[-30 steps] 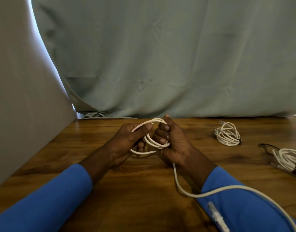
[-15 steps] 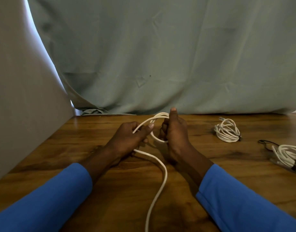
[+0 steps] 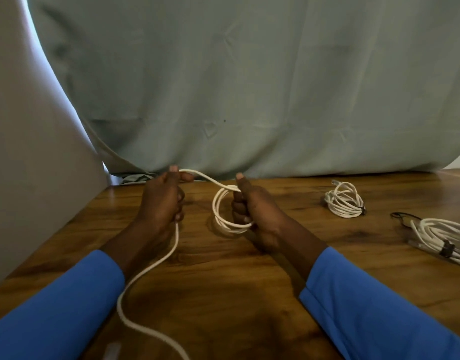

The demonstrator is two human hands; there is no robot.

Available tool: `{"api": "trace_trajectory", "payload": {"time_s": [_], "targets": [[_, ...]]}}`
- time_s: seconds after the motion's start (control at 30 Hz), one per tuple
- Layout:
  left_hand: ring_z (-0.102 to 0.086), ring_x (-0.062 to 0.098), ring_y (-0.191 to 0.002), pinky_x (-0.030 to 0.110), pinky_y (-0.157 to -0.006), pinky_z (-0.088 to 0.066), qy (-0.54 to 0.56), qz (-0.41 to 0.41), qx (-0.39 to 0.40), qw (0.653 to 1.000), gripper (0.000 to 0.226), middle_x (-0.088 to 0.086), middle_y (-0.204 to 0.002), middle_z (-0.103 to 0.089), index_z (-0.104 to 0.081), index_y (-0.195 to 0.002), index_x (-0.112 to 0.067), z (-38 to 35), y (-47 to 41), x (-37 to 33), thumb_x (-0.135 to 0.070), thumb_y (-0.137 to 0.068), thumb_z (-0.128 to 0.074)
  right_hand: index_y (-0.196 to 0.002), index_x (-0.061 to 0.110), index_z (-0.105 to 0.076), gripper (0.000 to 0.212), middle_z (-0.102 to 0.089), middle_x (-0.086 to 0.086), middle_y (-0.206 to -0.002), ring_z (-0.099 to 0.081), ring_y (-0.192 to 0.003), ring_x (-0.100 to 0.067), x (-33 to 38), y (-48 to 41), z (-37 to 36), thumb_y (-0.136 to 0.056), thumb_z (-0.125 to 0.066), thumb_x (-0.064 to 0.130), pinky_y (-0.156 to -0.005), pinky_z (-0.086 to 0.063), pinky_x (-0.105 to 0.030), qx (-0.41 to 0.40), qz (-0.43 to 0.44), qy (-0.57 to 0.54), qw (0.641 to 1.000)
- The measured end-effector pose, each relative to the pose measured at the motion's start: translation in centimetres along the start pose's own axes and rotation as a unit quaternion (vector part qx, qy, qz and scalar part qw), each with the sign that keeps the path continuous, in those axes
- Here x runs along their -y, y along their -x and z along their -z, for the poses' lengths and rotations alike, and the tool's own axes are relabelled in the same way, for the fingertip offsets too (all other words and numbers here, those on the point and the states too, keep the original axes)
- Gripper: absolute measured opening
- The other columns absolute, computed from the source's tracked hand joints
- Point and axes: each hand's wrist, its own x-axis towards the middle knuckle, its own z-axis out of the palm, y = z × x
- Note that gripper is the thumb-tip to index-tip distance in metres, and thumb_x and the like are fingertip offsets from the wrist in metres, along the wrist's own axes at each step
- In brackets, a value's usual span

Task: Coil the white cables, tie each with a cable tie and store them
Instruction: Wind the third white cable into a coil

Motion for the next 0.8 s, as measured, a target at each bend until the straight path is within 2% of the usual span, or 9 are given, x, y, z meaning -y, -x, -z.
{"api": "trace_trajectory", "payload": {"time_s": [0.1, 0.2, 0.3, 0.4, 0.47, 0.53, 0.6, 0.7, 0.8], "targets": [[-0.054, 0.006, -0.055, 0.028, -0.057, -0.037, -0.275, -0.162, -0.07, 0.945, 0.046, -0.006, -0.058, -0.059, -0.069, -0.074, -0.02, 1.4, -0.6, 1.6, -0.043, -0.108, -0.049, -0.062, 0.02, -0.034, 0.054, -0.024, 0.006, -0.043, -0.024, -0.032, -0.007, 0.0, 0.6, -0.6, -0.109, -0.041, 0.046, -0.037, -0.018, -0.02, 0.073, -0.06, -0.059, 0.994], [-0.066, 0.017, -0.07, 0.031, -0.06, -0.038, -0.447, -0.216, 0.001, 0.868, 0.051, -0.005, -0.071, -0.068, -0.07, -0.075, -0.023, 1.4, 0.0, 2.0, -0.053, -0.106, -0.043, -0.056, 0.019, -0.038, 0.06, -0.026, 0.004, -0.04, -0.027, -0.03, -0.008, 0.3, 0.2, -1.0, -0.108, -0.04, 0.049, -0.035, -0.025, -0.017, 0.048, -0.048, -0.19, 0.979], [-0.068, 0.026, -0.098, 0.032, -0.075, -0.044, -0.593, -0.189, 0.144, 0.769, 0.049, 0.003, -0.105, -0.074, -0.072, -0.107, -0.029, -0.5, 1.8, 1.3, -0.057, -0.107, -0.032, -0.057, 0.017, -0.043, 0.061, -0.03, 0.003, -0.037, -0.034, -0.029, -0.009, 1.0, -0.4, -0.5, -0.108, -0.041, 0.051, -0.035, -0.034, -0.014, -0.076, 0.006, -0.255, 0.964], [-0.061, 0.027, -0.121, 0.035, -0.093, -0.045, -0.6, -0.219, 0.255, 0.726, 0.051, 0.006, -0.136, -0.065, -0.036, -0.154, -0.03, -2.7, 3.3, 1.0, -0.051, -0.108, -0.04, -0.07, 0.012, -0.05, 0.053, -0.041, 0.002, -0.039, -0.042, -0.03, -0.007, 1.8, -0.7, 0.4, -0.108, -0.043, 0.049, -0.038, -0.043, -0.014, -0.173, 0.044, -0.283, 0.942], [-0.06, 0.025, -0.124, 0.036, -0.099, -0.047, -0.586, -0.242, 0.286, 0.719, 0.067, 0.005, -0.141, -0.061, -0.018, -0.161, -0.03, -3.4, 3.7, 1.3, -0.048, -0.104, -0.05, -0.081, 0.011, -0.05, 0.048, -0.044, 0.0, -0.046, -0.043, -0.031, -0.007, 2.1, -0.9, 1.0, -0.108, -0.044, 0.049, -0.038, -0.043, -0.016, -0.223, 0.067, -0.281, 0.931], [-0.062, 0.021, -0.118, 0.036, -0.097, -0.05, -0.559, -0.24, 0.298, 0.736, 0.074, 0.001, -0.134, -0.065, -0.019, -0.16, -0.032, -3.5, 3.7, 1.3, -0.044, -0.1, -0.059, -0.078, 0.011, -0.05, 0.049, -0.043, -0.001, -0.048, -0.044, -0.031, -0.008, 2.3, -1.2, 1.8, -0.109, -0.043, 0.049, -0.037, -0.041, -0.017, -0.279, 0.089, -0.246, 0.924], [-0.067, 0.013, -0.099, 0.032, -0.086, -0.053, -0.499, -0.181, 0.332, 0.78, 0.064, -0.007, -0.109, -0.072, -0.036, -0.153, -0.036, -3.2, 3.7, 1.0, -0.036, -0.096, -0.066, -0.07, 0.013, -0.047, 0.053, -0.043, 0.002, -0.041, -0.044, -0.031, -0.009, 2.7, -1.5, 2.8, -0.109, -0.042, 0.048, -0.039, -0.04, -0.02, -0.341, 0.123, -0.179, 0.914], [-0.069, 0.009, -0.066, 0.026, -0.06, -0.052, -0.353, -0.028, 0.41, 0.84, 0.028, -0.005, -0.078, -0.073, -0.062, -0.126, -0.029, -2.0, 3.3, 0.0, -0.017, -0.101, -0.062, -0.069, 0.014, -0.05, 0.054, -0.049, 0.002, -0.041, -0.05, -0.034, -0.012, 3.7, -1.8, 4.4, -0.109, -0.042, 0.049, -0.046, -0.045, -0.028, -0.421, 0.171, -0.122, 0.883], [-0.062, 0.007, -0.056, 0.025, -0.052, -0.048, -0.402, -0.03, 0.447, 0.799, 0.02, -0.005, -0.075, -0.069, -0.068, -0.115, -0.022, -1.5, 3.8, -0.9, -0.013, -0.104, -0.053, -0.084, 0.01, -0.063, 0.053, -0.07, -0.011, -0.075, -0.069, -0.062, -0.025, 4.0, -2.2, 6.1, -0.107, -0.043, 0.053, -0.064, -0.059, -0.041, -0.472, 0.19, -0.1, 0.855]]}}
